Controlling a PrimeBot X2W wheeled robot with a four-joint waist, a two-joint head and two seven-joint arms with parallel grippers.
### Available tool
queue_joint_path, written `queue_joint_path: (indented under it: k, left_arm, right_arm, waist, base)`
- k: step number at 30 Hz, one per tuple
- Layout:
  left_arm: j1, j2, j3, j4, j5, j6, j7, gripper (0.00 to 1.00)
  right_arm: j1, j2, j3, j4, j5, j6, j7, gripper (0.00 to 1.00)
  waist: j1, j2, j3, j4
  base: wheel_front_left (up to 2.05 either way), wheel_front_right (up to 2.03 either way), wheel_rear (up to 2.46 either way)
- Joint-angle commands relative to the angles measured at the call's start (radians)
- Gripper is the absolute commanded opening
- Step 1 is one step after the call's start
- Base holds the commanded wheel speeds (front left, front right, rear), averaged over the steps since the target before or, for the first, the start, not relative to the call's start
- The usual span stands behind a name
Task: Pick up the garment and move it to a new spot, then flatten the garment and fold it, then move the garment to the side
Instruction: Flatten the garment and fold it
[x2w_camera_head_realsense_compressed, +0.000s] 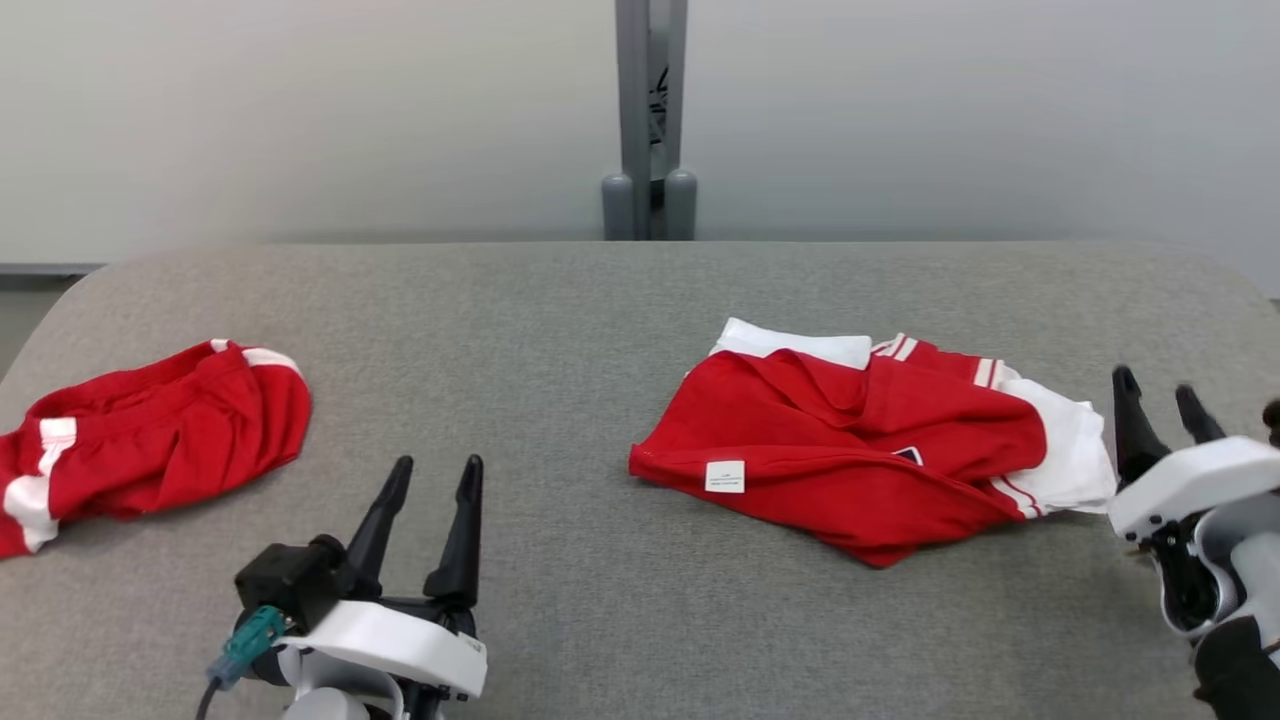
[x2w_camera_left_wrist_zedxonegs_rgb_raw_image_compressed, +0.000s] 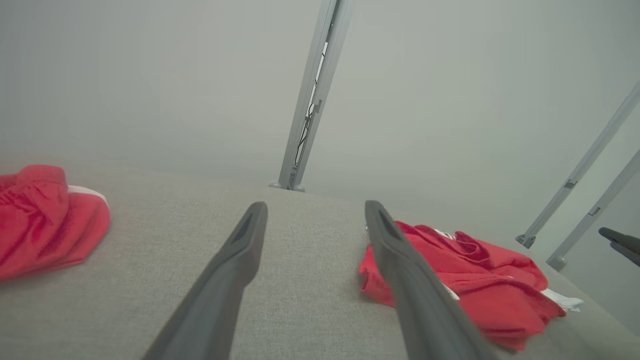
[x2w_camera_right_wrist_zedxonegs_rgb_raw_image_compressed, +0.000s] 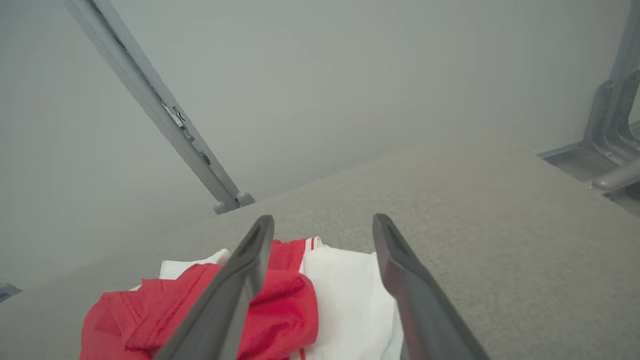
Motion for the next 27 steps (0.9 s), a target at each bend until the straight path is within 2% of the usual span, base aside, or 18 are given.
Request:
queue_joint_path:
  k: [1, 3, 9, 13, 15, 18, 27]
  left_arm:
    - [0.006, 0.004, 0.01, -0.009, -0.008, 0.004, 0.001, 1.0]
    - [0.001, 0.003, 0.02, -0.027, -0.018, 0.012, 0.001, 1.0]
    - [-0.014, 0.004, 0.035, -0.048, -0.026, 0.034, 0.001, 1.0]
    - [-0.02, 0.004, 0.045, -0.046, -0.014, 0.041, 0.001, 1.0]
    - [-0.017, 0.004, 0.055, -0.047, -0.019, 0.049, 0.001, 1.0]
    - [0.001, 0.003, 0.073, -0.044, -0.026, 0.055, 0.001, 1.0]
    - [0.032, 0.004, 0.102, -0.031, -0.014, 0.05, 0.001, 1.0]
  right_arm:
    - [0.014, -0.018, 0.008, -0.029, -0.028, 0.001, -0.009, 1.0]
    - [0.034, -0.031, -0.012, -0.15, -0.083, 0.001, -0.013, 1.0]
    - [0.207, 0.012, -0.082, -0.541, -0.294, 0.001, -0.012, 1.0]
    - [0.335, 0.077, -0.138, -0.722, -0.377, 0.001, -0.012, 1.0]
    - [0.387, 0.087, -0.131, -0.799, -0.43, 0.001, -0.012, 1.0]
    - [0.456, 0.132, -0.162, -0.861, -0.447, 0.0, -0.012, 1.0]
    - [0.502, 0.161, -0.146, -0.88, -0.499, 0.0, -0.012, 1.0]
  waist:
    - [0.0, 0.0, -0.012, -0.02]
    - [0.0, 0.0, -0.013, -0.036]
    - [0.0, 0.0, -0.01, -0.075]
    - [0.0, 0.0, -0.006, -0.089]
    - [0.0, 0.0, -0.003, -0.093]
    - [0.0, 0.0, 0.0, -0.1]
    - [0.0, 0.0, 0.009, -0.108]
  base:
    - [0.0, 0.0, 0.0]
    - [0.0, 0.0, 0.0]
    - [0.0, 0.0, 0.0]
    - [0.0, 0.0, 0.0]
    - [0.0, 0.0, 0.0]
    - [0.0, 0.0, 0.0]
    - [0.0, 0.0, 0.0]
